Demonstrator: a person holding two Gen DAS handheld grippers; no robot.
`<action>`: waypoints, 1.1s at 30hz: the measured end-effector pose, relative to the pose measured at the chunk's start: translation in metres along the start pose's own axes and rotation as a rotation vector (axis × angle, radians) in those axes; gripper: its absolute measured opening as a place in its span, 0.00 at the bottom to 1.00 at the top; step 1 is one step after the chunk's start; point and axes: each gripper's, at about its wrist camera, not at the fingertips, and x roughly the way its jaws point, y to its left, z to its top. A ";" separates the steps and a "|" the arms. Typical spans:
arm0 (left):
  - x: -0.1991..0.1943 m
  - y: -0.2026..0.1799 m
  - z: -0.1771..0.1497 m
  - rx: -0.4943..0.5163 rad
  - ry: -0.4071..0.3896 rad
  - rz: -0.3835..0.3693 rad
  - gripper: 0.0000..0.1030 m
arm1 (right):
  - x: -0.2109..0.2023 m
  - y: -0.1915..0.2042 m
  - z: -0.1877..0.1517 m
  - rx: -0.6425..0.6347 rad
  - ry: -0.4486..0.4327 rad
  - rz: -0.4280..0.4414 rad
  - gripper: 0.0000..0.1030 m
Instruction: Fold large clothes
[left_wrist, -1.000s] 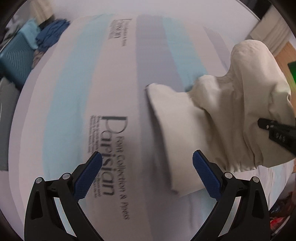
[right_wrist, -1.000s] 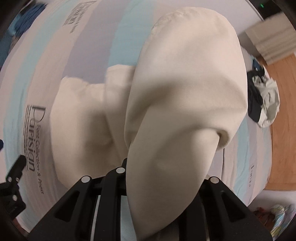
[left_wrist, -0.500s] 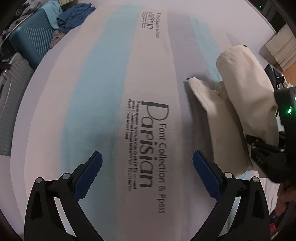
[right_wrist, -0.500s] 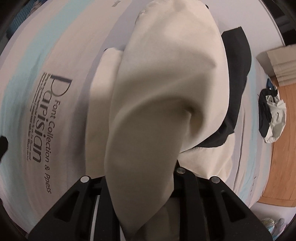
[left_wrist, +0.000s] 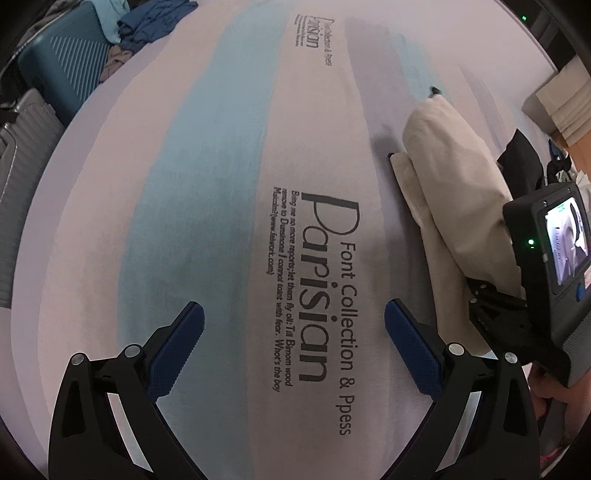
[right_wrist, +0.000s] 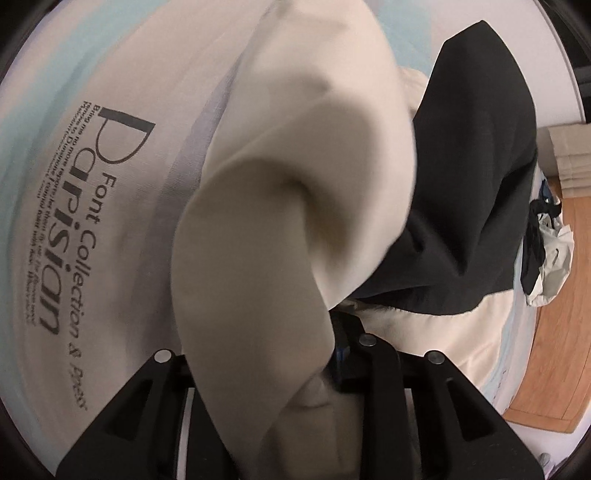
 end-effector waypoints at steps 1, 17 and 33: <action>0.000 0.000 0.000 0.000 0.000 0.001 0.93 | 0.001 -0.001 -0.001 -0.002 -0.008 0.000 0.27; -0.032 0.000 -0.019 -0.007 -0.039 0.029 0.93 | -0.080 -0.037 -0.057 -0.031 -0.161 0.314 0.74; 0.053 -0.086 0.021 -0.075 0.138 -0.356 0.94 | -0.010 -0.274 -0.051 0.144 -0.128 0.672 0.93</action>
